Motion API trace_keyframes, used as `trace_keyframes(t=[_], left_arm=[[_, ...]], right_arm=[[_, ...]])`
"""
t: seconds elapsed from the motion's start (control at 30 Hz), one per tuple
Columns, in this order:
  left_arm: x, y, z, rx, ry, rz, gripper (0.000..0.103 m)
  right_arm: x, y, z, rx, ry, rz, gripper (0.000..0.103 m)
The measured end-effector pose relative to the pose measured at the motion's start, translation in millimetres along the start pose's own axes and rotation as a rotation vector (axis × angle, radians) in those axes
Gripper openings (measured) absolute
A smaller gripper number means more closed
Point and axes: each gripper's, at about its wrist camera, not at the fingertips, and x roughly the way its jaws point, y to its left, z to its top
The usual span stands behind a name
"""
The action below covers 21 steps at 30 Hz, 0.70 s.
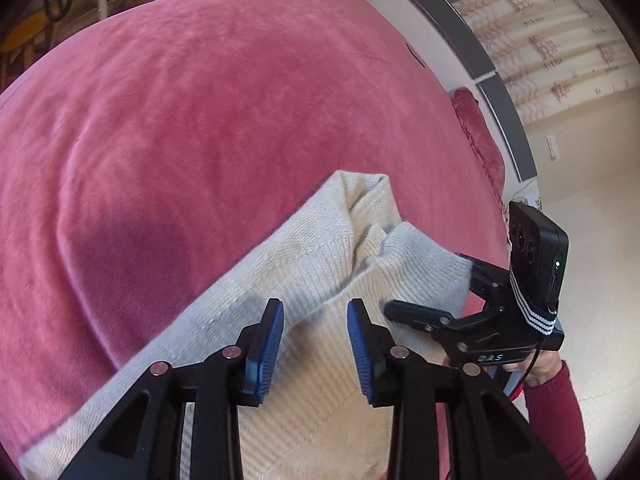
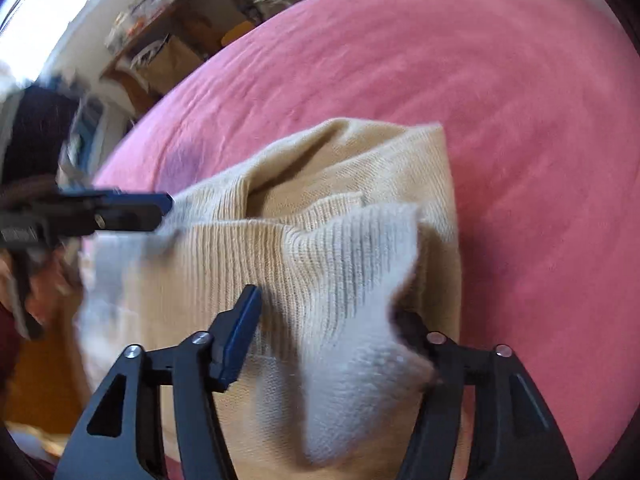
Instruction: Fold clothes
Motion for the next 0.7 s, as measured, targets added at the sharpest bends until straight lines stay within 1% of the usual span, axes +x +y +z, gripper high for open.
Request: trace_keyframes(t=[0.03,0.1,0.17,0.23,0.3,0.33,0.4,0.43,0.47,0.5,0.53,0.6,0.63,0.7], left_arm=[[0.3,2.5,-0.4,-0.007,-0.002,-0.002,0.033],[-6.0,7.6,-3.8,-0.019,-0.005,0.008,0.033],[-8.6,11.2,-5.4,-0.023,-0.011,0.019,0.033],[-10.6,15.7,-6.8,-0.031,-0.016,0.023,0.033],[-10.7,20.8,-7.7,-0.045,-0.017,0.02,0.033],[-10.1,22.8,-8.4,-0.05,-0.016,0.026,0.033],[-6.6,25.1,-10.6,-0.051,-0.009,0.026,0.033],[-4.8,24.3,-11.4,-0.043,-0.011,0.03,0.033],[-2.9,23.4,-12.1,-0.034,-0.013,0.035,0.033],[-1.0,22.6,-12.9,-0.026,-0.014,0.039,0.033],[0.4,20.6,-13.6,-0.013,-0.01,0.037,0.033],[0.5,16.8,-14.8,0.006,-0.012,0.043,0.033],[0.4,14.5,-15.0,0.016,-0.015,0.043,0.033],[-0.3,10.2,-13.8,0.035,-0.021,0.032,0.033]], right_arm=[[-0.1,0.7,1.9,0.015,-0.008,-0.003,0.103],[-0.6,0.1,5.5,0.019,-0.019,-0.027,0.103],[3.1,-7.2,11.3,0.034,0.012,0.001,0.103],[9.7,-11.5,16.7,0.042,0.063,0.032,0.103],[9.9,-11.5,23.6,0.028,0.068,0.103,0.097],[7.4,-10.6,24.9,0.023,0.06,0.139,0.092],[6.9,-8.1,31.1,0.003,0.045,0.15,0.09],[9.2,-6.6,34.4,-0.008,0.053,0.148,0.082],[12.5,-4.2,37.2,-0.026,0.063,0.128,0.051],[15.8,-2.5,39.8,-0.049,0.077,0.08,0.021],[16.9,-1.9,39.8,-0.062,0.083,0.048,0.009],[17.3,0.9,39.6,-0.081,0.08,0.019,0.009],[14.7,2.5,39.5,-0.088,0.067,0.028,0.009],[4.2,7.2,38.7,-0.116,0.038,0.075,0.009]])
